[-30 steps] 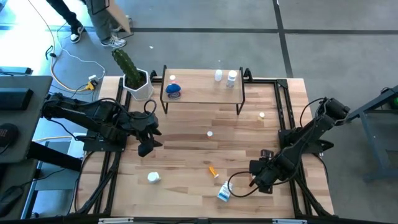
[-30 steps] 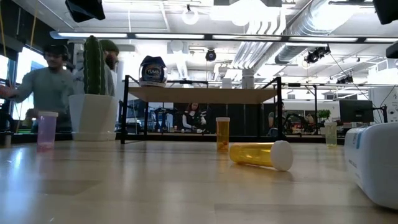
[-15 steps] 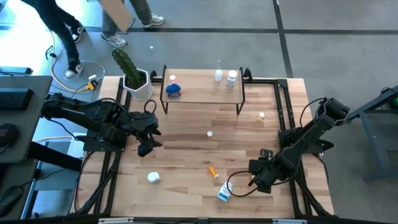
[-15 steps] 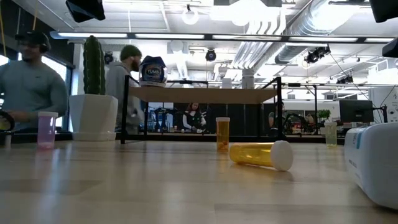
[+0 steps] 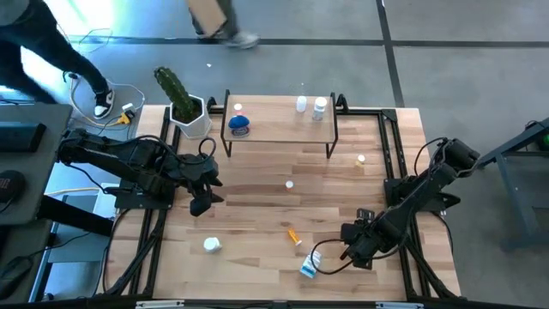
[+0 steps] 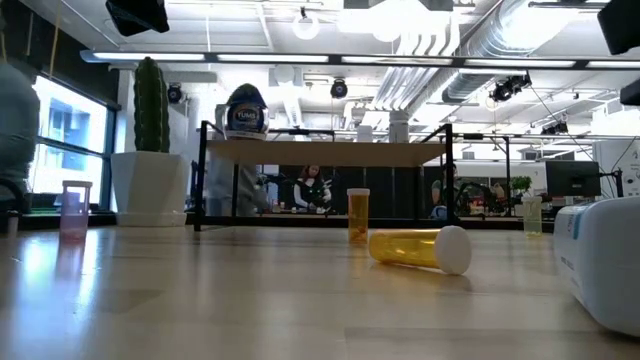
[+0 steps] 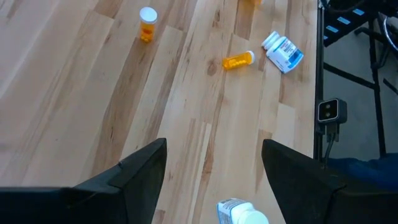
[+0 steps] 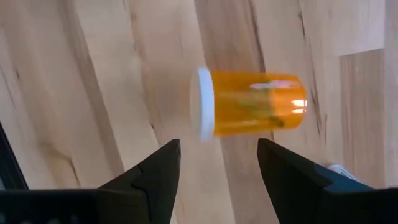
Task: Pick and place medicine bottles onto shelf by color
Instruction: Put the orange small pill bottle on the shelf
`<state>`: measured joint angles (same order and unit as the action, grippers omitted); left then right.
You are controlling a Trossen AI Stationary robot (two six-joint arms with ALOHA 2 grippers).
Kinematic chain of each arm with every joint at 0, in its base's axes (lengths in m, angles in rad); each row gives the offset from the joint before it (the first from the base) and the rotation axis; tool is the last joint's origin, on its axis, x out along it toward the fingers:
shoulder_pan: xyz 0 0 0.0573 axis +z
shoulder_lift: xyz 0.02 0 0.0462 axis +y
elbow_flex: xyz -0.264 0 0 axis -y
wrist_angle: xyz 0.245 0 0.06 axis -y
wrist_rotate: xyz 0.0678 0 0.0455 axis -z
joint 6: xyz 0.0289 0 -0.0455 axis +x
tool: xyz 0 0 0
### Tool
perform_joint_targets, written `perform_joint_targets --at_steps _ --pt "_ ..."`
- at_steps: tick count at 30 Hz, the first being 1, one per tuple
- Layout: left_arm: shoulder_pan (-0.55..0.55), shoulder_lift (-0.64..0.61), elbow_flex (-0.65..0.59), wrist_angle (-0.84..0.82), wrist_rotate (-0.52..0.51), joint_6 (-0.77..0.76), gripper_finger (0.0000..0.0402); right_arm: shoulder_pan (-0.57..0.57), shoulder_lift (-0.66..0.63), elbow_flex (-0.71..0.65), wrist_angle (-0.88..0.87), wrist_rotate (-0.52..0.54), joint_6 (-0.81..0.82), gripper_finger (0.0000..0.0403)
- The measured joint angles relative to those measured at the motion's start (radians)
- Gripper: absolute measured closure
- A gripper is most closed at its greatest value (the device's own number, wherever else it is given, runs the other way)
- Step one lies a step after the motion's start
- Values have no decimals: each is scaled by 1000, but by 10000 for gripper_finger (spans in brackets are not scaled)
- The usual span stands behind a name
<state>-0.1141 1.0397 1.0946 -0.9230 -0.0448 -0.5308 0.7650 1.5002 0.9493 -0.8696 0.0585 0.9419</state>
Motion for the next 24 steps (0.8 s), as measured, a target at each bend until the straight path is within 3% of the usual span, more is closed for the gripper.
perform_joint_targets --at_steps 10,24 --pt "0 0 0 0 0 2 147 0 0 0 21 -55 136 198" --pt "0 0 0 0 11 11 147 -57 -1 1 212 -53 265 198"
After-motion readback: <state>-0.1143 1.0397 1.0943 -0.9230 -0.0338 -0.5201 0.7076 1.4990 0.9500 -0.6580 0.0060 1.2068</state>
